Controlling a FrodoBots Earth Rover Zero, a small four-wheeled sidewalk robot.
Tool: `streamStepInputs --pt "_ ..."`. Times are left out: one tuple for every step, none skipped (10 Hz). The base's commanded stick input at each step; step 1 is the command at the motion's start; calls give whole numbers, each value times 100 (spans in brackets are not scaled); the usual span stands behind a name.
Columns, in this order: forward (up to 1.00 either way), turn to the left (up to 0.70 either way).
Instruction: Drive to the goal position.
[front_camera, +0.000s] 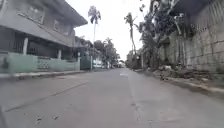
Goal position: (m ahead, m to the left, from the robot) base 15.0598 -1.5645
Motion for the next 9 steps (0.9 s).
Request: streamStepInputs --pt "0 0" --pt "0 0" --pt "0 0" --pt "0 0" --pt "0 0" --pt "0 0" --pt "0 0" --pt "1 0" --pt "7 0"
